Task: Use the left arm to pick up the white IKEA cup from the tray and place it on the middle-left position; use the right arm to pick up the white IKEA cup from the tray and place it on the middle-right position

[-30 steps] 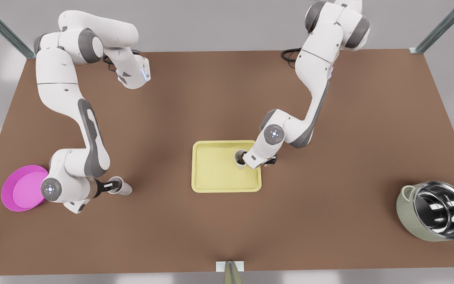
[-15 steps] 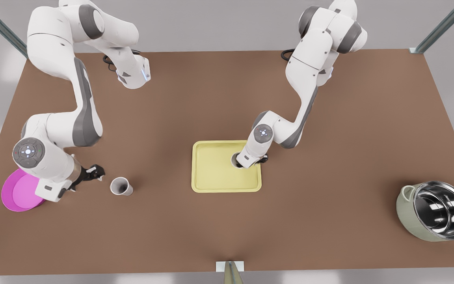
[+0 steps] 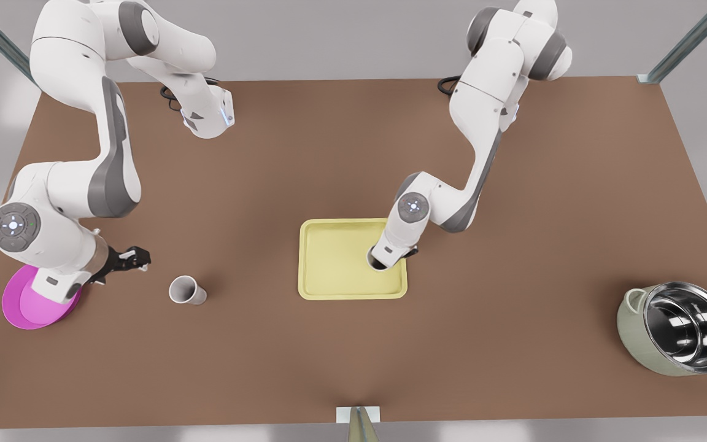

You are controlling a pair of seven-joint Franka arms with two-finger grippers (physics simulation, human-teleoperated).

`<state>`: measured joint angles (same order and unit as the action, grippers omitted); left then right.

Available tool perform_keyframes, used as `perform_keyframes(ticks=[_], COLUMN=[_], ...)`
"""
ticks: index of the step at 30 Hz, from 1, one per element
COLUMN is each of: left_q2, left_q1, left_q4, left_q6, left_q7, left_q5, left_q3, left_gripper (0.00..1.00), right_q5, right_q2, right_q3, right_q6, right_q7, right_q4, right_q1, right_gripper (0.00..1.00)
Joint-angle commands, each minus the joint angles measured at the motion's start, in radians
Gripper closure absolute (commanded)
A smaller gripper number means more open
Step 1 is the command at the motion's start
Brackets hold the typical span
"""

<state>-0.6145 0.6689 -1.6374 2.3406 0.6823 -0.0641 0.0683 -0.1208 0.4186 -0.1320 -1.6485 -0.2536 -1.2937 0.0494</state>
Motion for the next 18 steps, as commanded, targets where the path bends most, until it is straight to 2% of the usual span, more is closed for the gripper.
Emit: perform_keyframes(ticks=[1,4,5,6,8,9,12,18], left_q2=[0.018,0.036,0.036,0.036,0.036,0.035,0.027,-0.048], left_q1=[-0.005,-0.02,-0.02,-0.023,-0.081,-0.129,-0.265,-0.364], left_q4=[0.022,0.022,0.021,0.022,0.021,0.021,0.021,0.04], left_q6=[-0.107,-0.127,-0.127,-0.161,-0.162,-0.168,-0.138,-0.003], left_q7=[0.054,0.01,-0.006,-0.047,-0.165,-0.245,-0.481,-0.627], left_q5=[0.013,0.012,0.012,0.007,0.0,-0.002,-0.052,-0.051], left_q3=[0.024,0.054,0.074,0.096,0.117,0.117,0.116,0.116], left_gripper=[0.81,0.82,0.86,0.88,0.88,0.88,0.88,0.88], right_q5=[0.009,-0.005,0.004,0.01,0.01,0.009,0.122,0.119], right_q2=[0.0,-0.012,-0.036,-0.081,-0.259,-0.28,-0.221,-0.221], right_q3=[-0.001,-0.008,0.011,0.011,0.074,0.084,0.089,0.086], right_q6=[0.015,0.015,0.016,0.042,0.041,0.075,0.042,0.039], right_q7=[0.033,0.045,0.047,0.045,0.121,0.155,0.097,0.1], right_q4=[0.001,0.001,0.001,-0.012,-0.171,-0.191,-0.181,-0.177], right_q1=[0.0,-0.003,0.023,0.037,-0.043,-0.059,-0.02,-0.023], right_gripper=[0.0,0.0,0.0,0.0,0.0,0.0,0.0,0.0])
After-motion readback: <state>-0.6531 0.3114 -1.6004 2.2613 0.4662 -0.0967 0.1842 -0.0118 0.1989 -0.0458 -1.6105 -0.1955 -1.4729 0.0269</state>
